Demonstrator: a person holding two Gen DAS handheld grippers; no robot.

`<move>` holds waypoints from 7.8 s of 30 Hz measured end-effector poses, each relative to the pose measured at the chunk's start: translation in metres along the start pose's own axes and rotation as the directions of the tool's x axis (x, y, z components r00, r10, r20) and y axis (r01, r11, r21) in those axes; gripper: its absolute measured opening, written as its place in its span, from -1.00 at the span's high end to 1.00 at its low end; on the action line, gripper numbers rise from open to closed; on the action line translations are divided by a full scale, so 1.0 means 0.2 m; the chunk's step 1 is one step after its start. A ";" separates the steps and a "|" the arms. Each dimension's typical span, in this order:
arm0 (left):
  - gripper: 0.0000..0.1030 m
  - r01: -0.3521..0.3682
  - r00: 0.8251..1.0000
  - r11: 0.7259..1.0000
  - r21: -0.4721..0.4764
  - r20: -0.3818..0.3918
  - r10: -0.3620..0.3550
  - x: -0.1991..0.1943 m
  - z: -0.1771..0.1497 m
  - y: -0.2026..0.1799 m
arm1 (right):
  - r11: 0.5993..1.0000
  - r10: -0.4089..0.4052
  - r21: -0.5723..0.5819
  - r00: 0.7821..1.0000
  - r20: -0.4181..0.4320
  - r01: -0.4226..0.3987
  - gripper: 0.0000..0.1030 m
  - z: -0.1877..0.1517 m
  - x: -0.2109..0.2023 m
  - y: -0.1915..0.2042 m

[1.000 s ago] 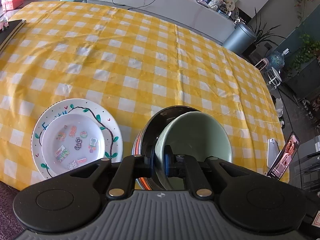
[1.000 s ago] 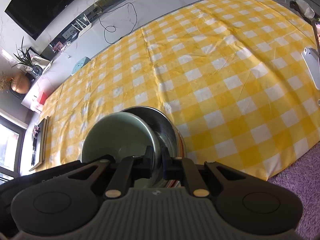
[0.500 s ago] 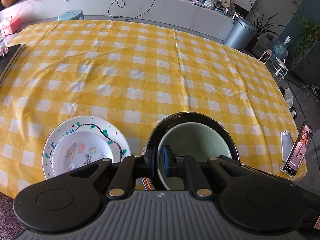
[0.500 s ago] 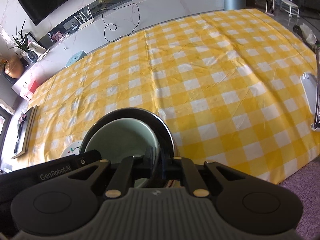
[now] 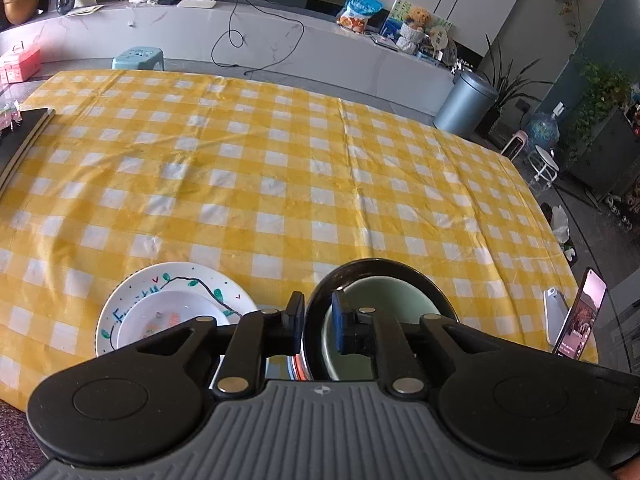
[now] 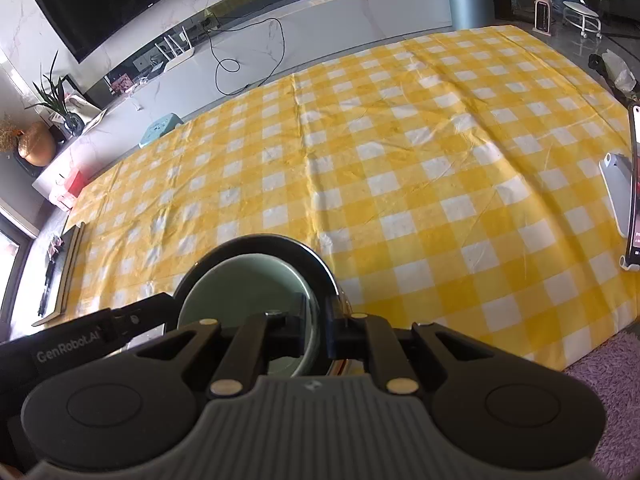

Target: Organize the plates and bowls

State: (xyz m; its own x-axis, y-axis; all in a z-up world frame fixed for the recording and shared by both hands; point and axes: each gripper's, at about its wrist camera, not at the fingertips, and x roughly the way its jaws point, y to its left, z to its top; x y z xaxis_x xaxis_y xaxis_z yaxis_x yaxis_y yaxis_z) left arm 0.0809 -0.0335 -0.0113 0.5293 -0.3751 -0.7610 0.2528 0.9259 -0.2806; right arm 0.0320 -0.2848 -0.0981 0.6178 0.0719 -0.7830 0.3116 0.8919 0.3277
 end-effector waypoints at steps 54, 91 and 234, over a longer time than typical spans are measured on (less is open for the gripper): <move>-0.38 0.165 0.981 0.933 -0.319 -0.047 -0.189 0.20 -0.15 0.27 | 0.947 0.191 0.274 0.980 -0.049 -0.170 -0.39 -0.08 0.17 -0.27; 0.01 0.101 0.974 0.955 -0.279 -0.169 -0.152 0.31 -0.14 0.17 | 0.931 0.231 0.323 0.961 -0.152 -0.172 0.10 -0.09 0.33 -0.26; -0.74 -0.387 0.902 0.916 0.107 0.251 0.352 -0.35 -0.58 0.29 | 0.899 0.087 -0.436 0.961 0.264 0.039 -0.94 -0.76 -0.12 0.37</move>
State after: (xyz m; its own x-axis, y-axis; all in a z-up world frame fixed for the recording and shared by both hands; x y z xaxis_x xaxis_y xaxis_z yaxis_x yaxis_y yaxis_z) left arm -0.0352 0.0521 -0.0433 0.7695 -0.0238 -0.6383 0.1132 0.9886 0.0995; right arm -0.0696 -0.1531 -0.1358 0.8112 0.0283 -0.5840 -0.0106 0.9994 0.0337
